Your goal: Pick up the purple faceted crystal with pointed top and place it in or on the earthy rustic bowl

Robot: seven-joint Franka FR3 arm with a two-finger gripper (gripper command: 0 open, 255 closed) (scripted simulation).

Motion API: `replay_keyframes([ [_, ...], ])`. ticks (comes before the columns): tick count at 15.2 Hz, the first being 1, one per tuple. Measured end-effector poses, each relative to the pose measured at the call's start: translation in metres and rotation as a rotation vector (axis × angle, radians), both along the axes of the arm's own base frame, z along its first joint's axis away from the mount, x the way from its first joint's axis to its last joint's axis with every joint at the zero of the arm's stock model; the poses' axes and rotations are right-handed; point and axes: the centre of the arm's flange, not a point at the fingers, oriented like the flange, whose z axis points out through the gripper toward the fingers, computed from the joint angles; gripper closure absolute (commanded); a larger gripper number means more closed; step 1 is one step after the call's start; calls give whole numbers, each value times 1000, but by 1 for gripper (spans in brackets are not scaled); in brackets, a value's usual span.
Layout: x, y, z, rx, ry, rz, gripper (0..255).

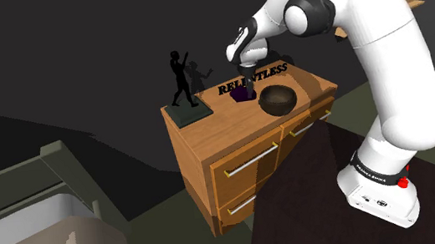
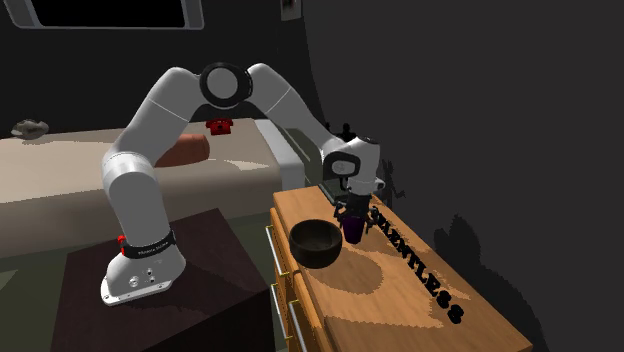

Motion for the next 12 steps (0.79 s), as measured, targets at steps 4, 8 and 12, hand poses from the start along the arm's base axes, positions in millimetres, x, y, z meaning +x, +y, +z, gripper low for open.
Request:
replay_keyframes([
  [4,0,0,-4,0,0,0,0],
  [8,0,0,-4,0,0,0,255],
  [12,1,0,-3,0,-2,0,255],
])
